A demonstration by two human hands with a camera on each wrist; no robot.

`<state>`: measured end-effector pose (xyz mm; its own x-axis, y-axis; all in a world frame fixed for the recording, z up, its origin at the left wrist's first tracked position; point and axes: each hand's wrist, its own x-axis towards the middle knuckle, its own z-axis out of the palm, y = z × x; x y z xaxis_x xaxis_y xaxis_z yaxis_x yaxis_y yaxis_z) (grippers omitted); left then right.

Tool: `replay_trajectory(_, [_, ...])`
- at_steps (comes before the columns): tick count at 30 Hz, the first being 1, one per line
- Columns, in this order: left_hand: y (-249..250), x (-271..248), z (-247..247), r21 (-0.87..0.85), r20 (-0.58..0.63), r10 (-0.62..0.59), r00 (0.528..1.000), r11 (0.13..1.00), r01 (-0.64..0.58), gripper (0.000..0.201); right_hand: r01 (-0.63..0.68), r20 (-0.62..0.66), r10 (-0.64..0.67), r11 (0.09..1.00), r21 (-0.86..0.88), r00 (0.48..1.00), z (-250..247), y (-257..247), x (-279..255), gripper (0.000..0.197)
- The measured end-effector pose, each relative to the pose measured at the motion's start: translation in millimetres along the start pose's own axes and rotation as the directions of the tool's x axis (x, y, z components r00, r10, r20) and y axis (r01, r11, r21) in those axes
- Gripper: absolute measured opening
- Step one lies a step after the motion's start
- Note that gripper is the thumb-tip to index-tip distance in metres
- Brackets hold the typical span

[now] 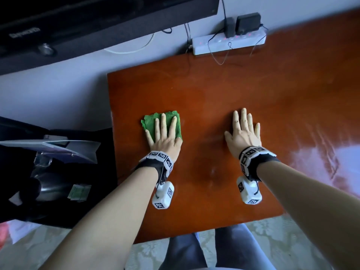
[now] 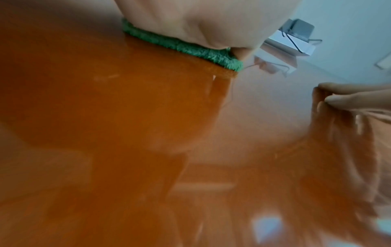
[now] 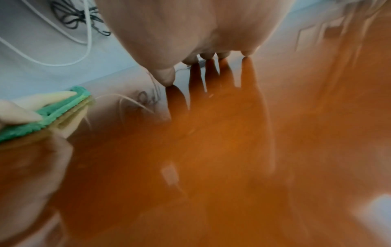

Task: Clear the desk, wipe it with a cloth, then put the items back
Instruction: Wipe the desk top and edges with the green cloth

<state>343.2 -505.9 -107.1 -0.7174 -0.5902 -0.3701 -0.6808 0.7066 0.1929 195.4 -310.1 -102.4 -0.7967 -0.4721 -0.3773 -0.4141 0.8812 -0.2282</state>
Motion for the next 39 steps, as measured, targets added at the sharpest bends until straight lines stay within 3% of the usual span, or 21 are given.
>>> replay_trajectory(5, [56,62,-16,0.008,-0.012,0.079,0.997,0.997,-0.079,0.075,-0.028,-0.015,0.028,0.999,-0.018,0.999,-32,43,45,0.071])
replay_trajectory(11, [126,131,-35,-0.005,0.015,0.174,0.985,0.985,-0.174,0.073,0.066,0.001,-0.066,0.997,-0.041,0.998,-49,66,73,0.074])
replay_trajectory(16, [167,142,-39,0.059,0.083,0.416,0.905,0.905,-0.421,0.072,0.086,0.009,-0.086,0.996,0.002,0.996,-60,59,80,0.076])
replay_trajectory(18, [169,134,-37,0.057,0.069,0.449,0.891,0.89,-0.453,0.073,0.182,-0.034,-0.182,0.983,-0.002,0.983,-68,48,85,0.08])
replay_trajectory(21, [146,115,-29,-0.032,-0.072,0.335,0.939,0.941,-0.338,0.072,0.429,-0.046,-0.434,0.899,-0.084,0.9,-76,25,97,0.078])
replay_trajectory(24, [93,97,-28,-0.106,-0.224,0.025,0.974,0.993,-0.05,0.075,0.577,0.045,-0.579,0.8,-0.163,0.814,-72,-9,120,0.07])
replay_trajectory(26, [51,88,-30,-0.109,-0.225,-0.17,0.959,0.983,0.149,0.074,0.583,0.114,-0.572,0.79,-0.191,0.812,-65,-25,138,0.068])
replay_trajectory(28, [14,76,-30,-0.093,-0.161,-0.297,0.941,0.954,0.285,0.071,0.537,0.127,-0.522,0.816,-0.215,0.843,-59,-27,152,0.067])
replay_trajectory(30, [-11,61,-27,-0.083,-0.105,-0.336,0.936,0.941,0.328,0.07,0.488,0.092,-0.48,0.842,-0.232,0.872,-56,-19,158,0.067])
replay_trajectory(35, [-24,42,-17,-0.096,-0.13,-0.268,0.955,0.962,0.257,0.067,0.214,-0.056,-0.222,0.97,-0.117,0.973,-53,-8,145,0.068])
replay_trajectory(39, [-34,38,-22,-0.146,-0.141,-0.218,0.966,0.969,0.198,0.063,0.015,-0.04,-0.017,0.999,-0.039,0.999,-46,-41,136,0.075])
